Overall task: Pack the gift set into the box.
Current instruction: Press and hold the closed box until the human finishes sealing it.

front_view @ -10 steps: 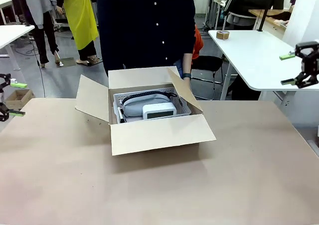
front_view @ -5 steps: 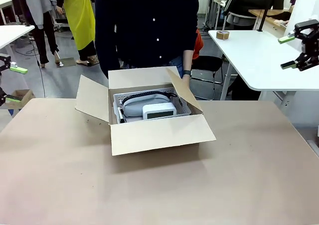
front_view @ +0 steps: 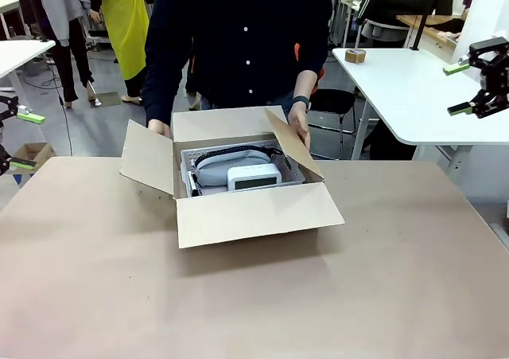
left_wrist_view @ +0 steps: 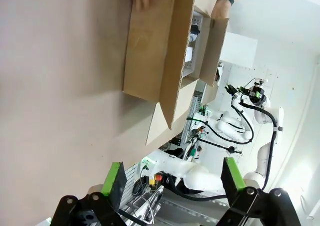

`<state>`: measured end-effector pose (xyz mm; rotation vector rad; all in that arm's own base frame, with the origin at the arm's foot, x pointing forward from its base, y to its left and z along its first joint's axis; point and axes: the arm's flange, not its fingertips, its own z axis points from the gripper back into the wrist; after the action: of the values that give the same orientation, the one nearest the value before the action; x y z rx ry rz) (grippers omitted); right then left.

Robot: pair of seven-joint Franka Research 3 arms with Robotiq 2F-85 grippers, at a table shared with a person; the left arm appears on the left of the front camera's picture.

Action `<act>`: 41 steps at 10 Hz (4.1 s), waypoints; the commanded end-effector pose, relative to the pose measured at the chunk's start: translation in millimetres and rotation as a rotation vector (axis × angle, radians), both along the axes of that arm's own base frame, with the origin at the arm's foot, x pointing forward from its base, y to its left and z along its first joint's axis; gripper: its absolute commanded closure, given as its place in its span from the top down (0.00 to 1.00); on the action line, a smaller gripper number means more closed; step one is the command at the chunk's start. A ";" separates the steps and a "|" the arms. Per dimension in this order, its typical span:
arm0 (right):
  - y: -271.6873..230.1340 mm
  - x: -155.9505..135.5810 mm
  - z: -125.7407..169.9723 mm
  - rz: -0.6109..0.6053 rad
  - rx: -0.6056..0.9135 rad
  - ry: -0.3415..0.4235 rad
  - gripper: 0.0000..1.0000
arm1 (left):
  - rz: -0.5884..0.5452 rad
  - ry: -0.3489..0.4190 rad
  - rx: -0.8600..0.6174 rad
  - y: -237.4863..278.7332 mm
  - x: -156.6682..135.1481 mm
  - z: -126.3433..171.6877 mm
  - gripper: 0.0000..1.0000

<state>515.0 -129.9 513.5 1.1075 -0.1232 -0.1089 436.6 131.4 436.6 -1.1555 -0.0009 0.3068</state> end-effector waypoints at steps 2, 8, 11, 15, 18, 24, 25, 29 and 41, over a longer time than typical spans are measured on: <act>1.3 -0.9 2.5 -0.009 -0.009 -0.004 1.00 | -0.001 -0.011 0.010 -0.7 -2.4 0.7 1.00; 1.3 -0.9 2.5 -0.009 -0.009 -0.004 1.00 | -0.001 -0.011 0.010 -0.7 -2.4 0.7 1.00; 1.3 -0.9 2.5 -0.009 -0.009 -0.004 1.00 | -0.001 -0.011 0.010 -0.7 -2.4 0.7 1.00; 1.3 -0.9 2.5 -0.009 -0.009 -0.004 1.00 | -0.001 -0.011 0.010 -0.7 -2.4 0.7 1.00; 1.3 -0.9 2.5 -0.009 -0.009 -0.004 1.00 | -0.001 -0.011 0.010 -0.7 -2.4 0.7 1.00; 1.3 -0.9 2.5 -0.009 -0.009 -0.004 1.00 | -0.001 -0.011 0.010 -0.7 -2.4 0.7 1.00; 1.3 -0.9 2.5 -0.009 -0.009 -0.004 1.00 | -0.001 -0.011 0.010 -0.7 -2.4 0.7 1.00; 1.3 -0.9 2.5 -0.009 -0.009 -0.004 1.00 | -0.001 -0.011 0.010 -0.7 -2.4 0.7 1.00; 170.1 21.6 -19.0 0.502 -0.199 -0.385 1.00 | -0.366 -0.491 -0.124 -157.5 -22.5 -4.5 1.00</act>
<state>533.0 -5.5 511.2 0.9719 -0.1001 0.3009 430.0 13.6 446.9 -1.1670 -0.0783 -0.0831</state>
